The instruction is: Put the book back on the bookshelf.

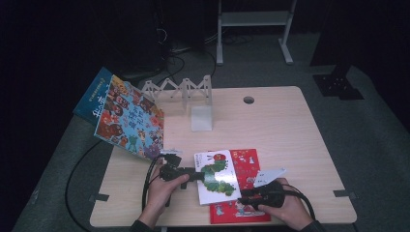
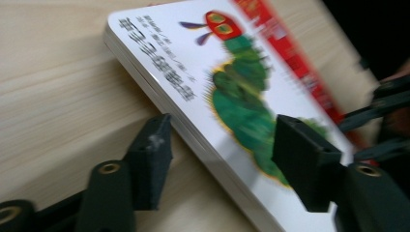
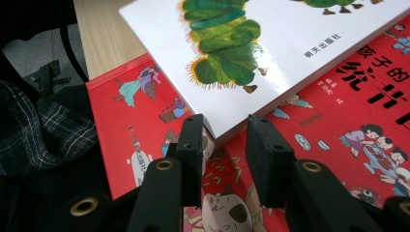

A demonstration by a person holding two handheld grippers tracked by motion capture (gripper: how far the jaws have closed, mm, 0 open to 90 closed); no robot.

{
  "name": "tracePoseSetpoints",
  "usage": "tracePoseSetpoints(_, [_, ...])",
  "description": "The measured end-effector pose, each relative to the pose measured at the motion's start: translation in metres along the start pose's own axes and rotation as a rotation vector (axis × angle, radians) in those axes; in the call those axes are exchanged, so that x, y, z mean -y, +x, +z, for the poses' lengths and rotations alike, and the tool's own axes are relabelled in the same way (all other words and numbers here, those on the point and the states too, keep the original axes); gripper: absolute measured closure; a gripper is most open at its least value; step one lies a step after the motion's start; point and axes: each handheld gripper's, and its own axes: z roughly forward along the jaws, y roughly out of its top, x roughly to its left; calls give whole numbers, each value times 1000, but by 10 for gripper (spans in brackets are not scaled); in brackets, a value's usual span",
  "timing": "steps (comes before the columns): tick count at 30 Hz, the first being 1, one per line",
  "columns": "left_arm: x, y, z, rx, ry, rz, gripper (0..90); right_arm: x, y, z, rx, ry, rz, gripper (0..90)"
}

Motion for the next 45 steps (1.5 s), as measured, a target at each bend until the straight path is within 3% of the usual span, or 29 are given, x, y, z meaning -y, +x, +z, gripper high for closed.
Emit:
tracePoseSetpoints(2, [-1, -5, 3, 18, 3, 21, 452, 0, 0, 0, 3, -3, -5, 686])
tracePoseSetpoints(3, [-2, -8, 6, -2, 16, 37, 413, 0, 0, 0, 6, -2, -4, 687])
tracePoseSetpoints(5, [-3, -9, 8, -4, 8, 41, 385, 0, 0, 0, 7, 3, -5, 687])
tracePoseSetpoints(8, [-4, -7, 4, 15, -4, 33, 424, 0, -1, 0, 6, -1, -6, 688])
tracePoseSetpoints(12, [-2, -7, 11, -33, 23, 81, 376, 0, -3, 0, -2, -1, 3, 670])
tracePoseSetpoints(19, [-2, 2, 5, -53, 20, 40, 333, -6, -9, -4, -27, -44, 35, 675])
tracePoseSetpoints(23, [-1, 6, 3, -85, 22, 47, 343, -10, -20, -10, 39, -79, 54, 711])
tracePoseSetpoints(26, [-1, 8, -3, -122, 12, 70, 406, -12, -28, -8, 101, -58, 61, 731])
tracePoseSetpoints(30, [0, 10, -9, -163, 15, 84, 518, -14, -32, -3, 120, -39, 63, 741])
tracePoseSetpoints(34, [2, 12, -7, -133, 22, 63, 503, -19, -32, 3, 119, -30, 55, 738])
tracePoseSetpoints(37, [2, 13, -1, -84, 28, 24, 459, -21, -33, 6, 129, -23, 48, 741])
tracePoseSetpoints(41, [2, 15, 8, -31, 44, -5, 392, -21, -34, 7, 133, -21, 54, 743])
tracePoseSetpoints(45, [1, 14, 17, 23, 42, -23, 380, -20, -34, 7, 132, -20, 56, 754])
